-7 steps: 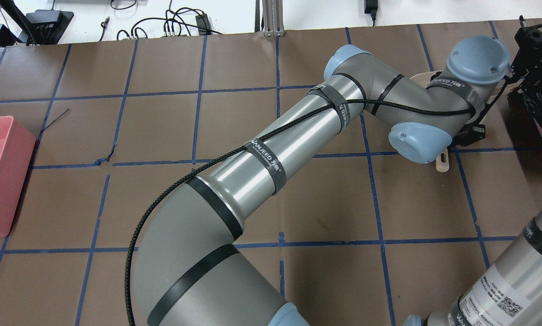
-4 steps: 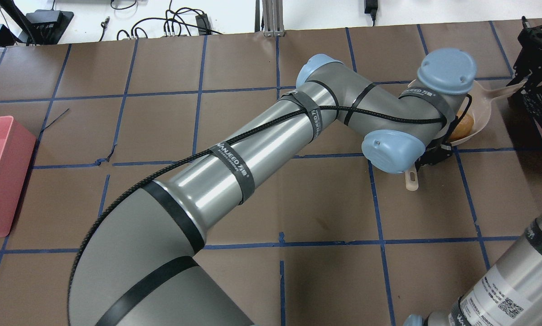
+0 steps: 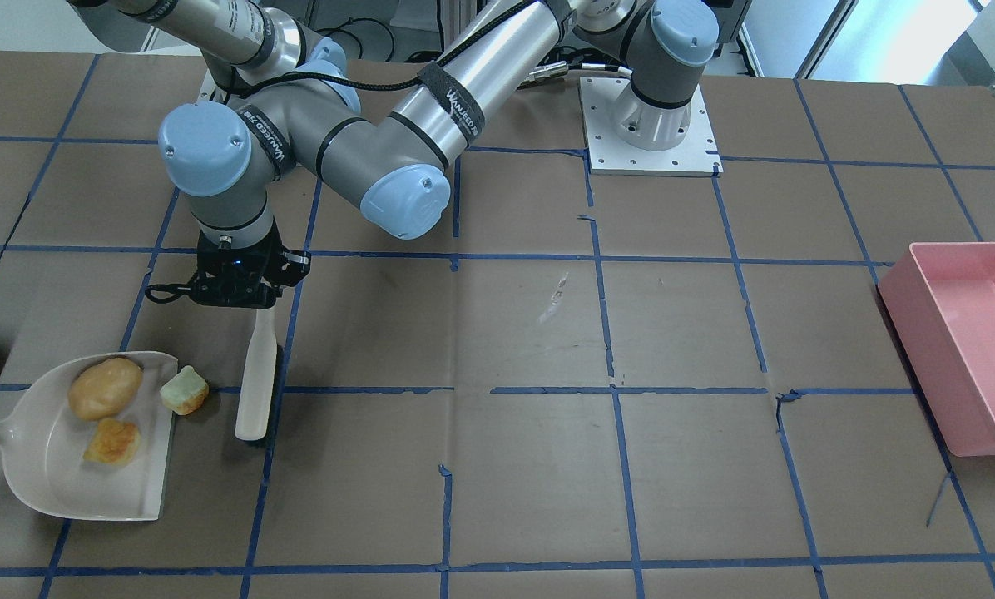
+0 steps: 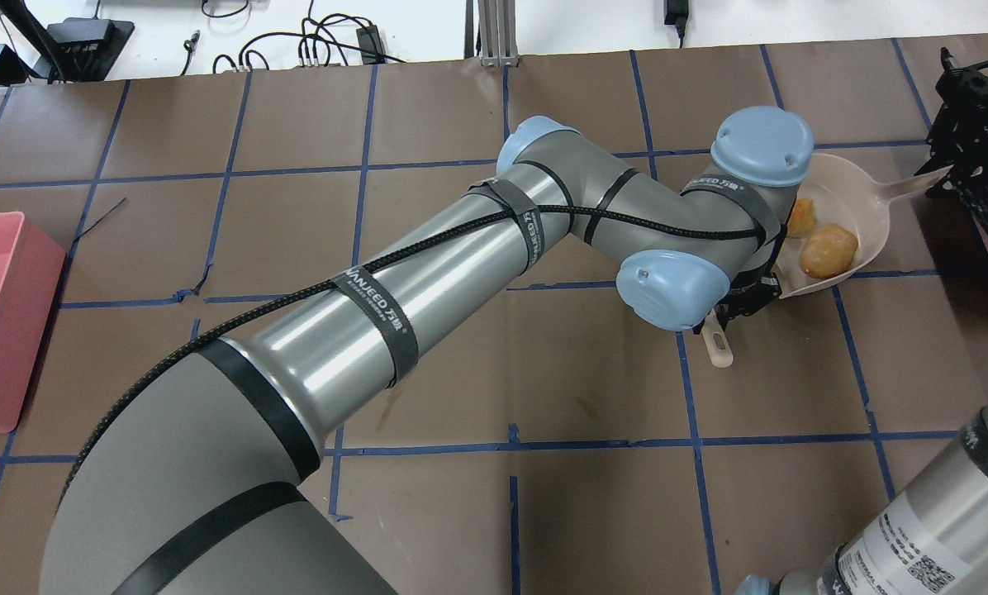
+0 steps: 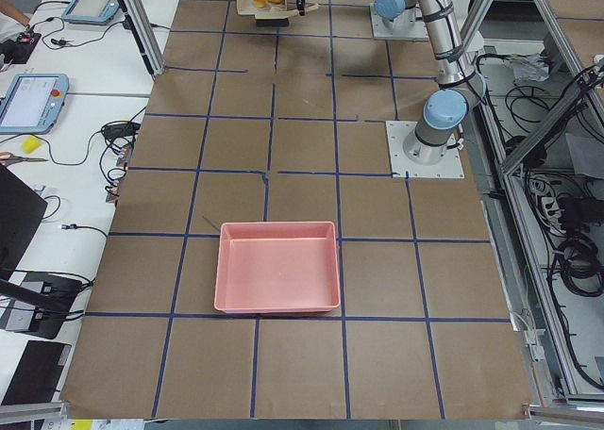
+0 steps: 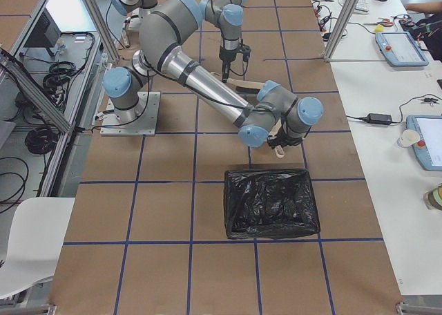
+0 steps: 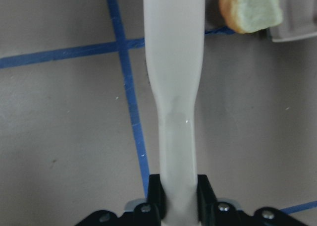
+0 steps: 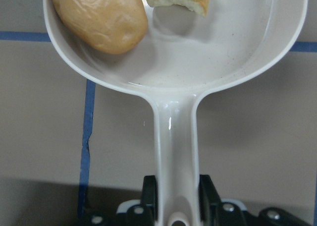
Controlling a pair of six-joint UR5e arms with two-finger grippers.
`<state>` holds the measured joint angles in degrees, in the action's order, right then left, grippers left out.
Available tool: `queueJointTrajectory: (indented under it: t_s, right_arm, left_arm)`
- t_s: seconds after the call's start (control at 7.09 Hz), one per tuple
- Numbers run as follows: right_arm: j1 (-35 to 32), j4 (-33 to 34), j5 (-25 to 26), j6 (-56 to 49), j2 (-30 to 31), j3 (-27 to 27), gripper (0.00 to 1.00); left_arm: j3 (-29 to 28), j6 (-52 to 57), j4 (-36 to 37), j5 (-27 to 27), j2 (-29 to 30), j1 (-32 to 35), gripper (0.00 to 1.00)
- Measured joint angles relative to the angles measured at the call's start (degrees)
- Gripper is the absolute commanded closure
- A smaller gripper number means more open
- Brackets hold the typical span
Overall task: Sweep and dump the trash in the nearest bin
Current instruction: 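Push the bread pieces fully into the dustpan with the brush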
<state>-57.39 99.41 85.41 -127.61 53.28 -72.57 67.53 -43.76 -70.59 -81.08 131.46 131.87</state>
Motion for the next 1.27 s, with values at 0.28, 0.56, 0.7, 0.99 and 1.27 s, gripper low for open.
queueJointTrajectory:
  t_s: [0.28,0.56,0.7,0.99,1.27]
  right_arm:
    - [-0.03,0.14,0.02,0.22,0.12,-0.40,1.00]
    - [-0.08,0.24,0.02,0.38,0.13,-0.46,1.00]
    - [-0.11,0.30,0.02,0.44,0.10,-0.45,1.00]
    - [-0.16,0.34,0.02,0.64,0.08,-0.40,1.00]
    - [-0.22,0.34,0.02,1.13,0.12,-0.39,1.00]
  left_arm:
    - [-0.78,-1.08,4.30,0.17,2.59,0.48,1.00]
    - [-3.56,-1.89,6.10,0.23,5.15,2.37,1.00]
    - [-5.87,-2.62,6.24,0.25,6.27,3.59,1.00]
    - [-10.76,-4.75,5.71,0.17,8.83,5.54,1.00]
    - [-14.04,-9.02,4.64,0.02,10.02,6.12,1.00]
